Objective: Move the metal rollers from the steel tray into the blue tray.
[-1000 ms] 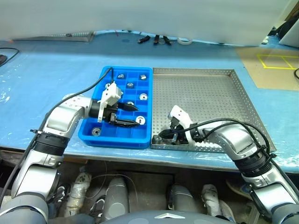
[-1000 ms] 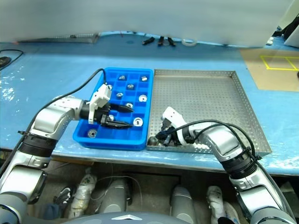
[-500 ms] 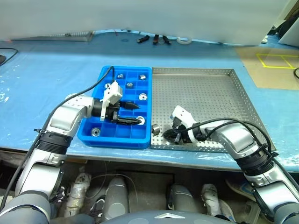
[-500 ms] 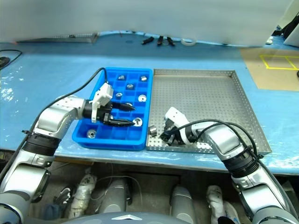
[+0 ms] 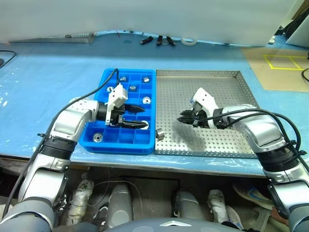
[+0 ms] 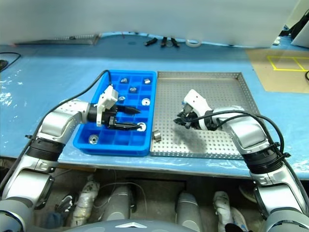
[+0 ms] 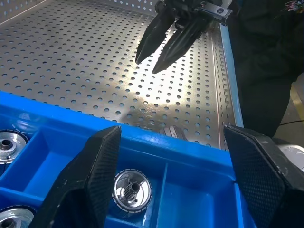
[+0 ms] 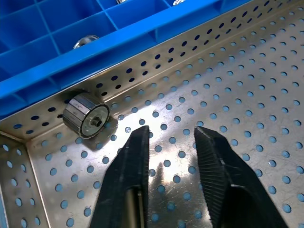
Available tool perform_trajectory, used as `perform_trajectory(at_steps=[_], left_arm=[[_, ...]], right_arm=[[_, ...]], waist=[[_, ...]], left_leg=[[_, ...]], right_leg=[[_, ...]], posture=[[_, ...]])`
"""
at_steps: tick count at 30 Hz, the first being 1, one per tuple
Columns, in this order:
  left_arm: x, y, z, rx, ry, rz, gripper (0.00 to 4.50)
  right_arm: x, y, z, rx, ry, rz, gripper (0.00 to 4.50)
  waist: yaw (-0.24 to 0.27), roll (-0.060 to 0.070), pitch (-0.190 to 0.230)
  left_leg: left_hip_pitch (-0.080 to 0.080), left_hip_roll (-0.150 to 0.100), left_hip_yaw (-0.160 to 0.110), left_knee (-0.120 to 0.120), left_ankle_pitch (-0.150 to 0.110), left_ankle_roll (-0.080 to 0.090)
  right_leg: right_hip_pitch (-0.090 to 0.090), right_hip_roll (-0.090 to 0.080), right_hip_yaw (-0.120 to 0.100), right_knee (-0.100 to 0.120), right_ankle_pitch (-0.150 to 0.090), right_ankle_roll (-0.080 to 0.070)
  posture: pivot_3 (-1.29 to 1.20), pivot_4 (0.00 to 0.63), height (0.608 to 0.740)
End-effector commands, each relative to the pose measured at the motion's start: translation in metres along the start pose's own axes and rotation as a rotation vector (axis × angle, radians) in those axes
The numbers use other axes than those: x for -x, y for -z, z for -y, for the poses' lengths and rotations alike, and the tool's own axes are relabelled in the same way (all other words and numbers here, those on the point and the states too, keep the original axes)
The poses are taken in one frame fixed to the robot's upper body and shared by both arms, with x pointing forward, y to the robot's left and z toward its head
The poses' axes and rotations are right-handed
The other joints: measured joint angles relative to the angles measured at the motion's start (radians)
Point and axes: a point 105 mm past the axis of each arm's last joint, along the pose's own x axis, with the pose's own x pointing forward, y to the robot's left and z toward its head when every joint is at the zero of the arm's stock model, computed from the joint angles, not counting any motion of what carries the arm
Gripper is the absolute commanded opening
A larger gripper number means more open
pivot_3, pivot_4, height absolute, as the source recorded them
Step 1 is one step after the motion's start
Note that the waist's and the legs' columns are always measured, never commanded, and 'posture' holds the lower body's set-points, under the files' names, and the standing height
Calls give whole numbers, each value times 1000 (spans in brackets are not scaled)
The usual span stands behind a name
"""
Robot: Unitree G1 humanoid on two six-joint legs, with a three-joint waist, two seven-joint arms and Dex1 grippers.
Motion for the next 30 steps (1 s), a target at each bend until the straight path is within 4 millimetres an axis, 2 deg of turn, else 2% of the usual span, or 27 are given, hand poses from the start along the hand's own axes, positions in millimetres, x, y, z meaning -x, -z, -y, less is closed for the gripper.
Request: perform_trajectory(at_steps=[1, 6, 7, 10, 14, 19, 30], left_arm=[[2, -13, -2, -37, -3, 23, 3635], [3, -14, -2, -37, -11, 26, 3635], [4, -14, -2, -35, -18, 26, 3635], [6, -13, -1, -29, -28, 26, 3635], [9, -13, 1, -21, -38, 30, 3635], [15, -12, 1, -17, -58, 23, 3635], [18, -13, 3, -19, -66, 15, 3635]], right_arm=[[1, -10, -14, 98, -96, 19, 2606], [-9, 1, -29, 142, -229, -35, 4354], [-11, 1, -33, 161, -260, -38, 4468], [-18, 1, -36, 186, -304, -39, 4468], [-28, -1, -27, 234, -280, -25, 4468], [-32, -3, -35, 288, -356, -4, 4468], [-58, 4, -30, 347, -331, -25, 4468]], waist=[[-3, 0, 0], [-8, 0, 0], [-8, 0, 0], [-9, 0, 0], [-9, 0, 0], [-6, 0, 0], [-7, 0, 0]], left_leg=[[0, 0, 0, 0, 0, 0], [0, 0, 0, 0, 0, 0], [0, 0, 0, 0, 0, 1], [0, 0, 0, 0, 0, 1], [0, 0, 0, 1, 0, 1], [-1, 0, 0, 1, -1, 1], [-1, 0, 0, 1, -1, 1]], right_leg=[[0, 0, 0, 0, 0, 0], [0, 0, 0, 0, 0, 0], [0, 0, 0, 0, 0, 0], [0, 0, 0, 0, 0, 0], [0, 0, 0, 1, 0, 0], [0, 0, -1, 0, 0, 0], [0, 0, -1, 0, 0, 0]], posture=[[-170, 150, 740], [-149, 150, 740], [-137, 150, 740], [-125, 150, 740], [-101, 150, 740], [-88, 150, 740], [-62, 150, 740]])
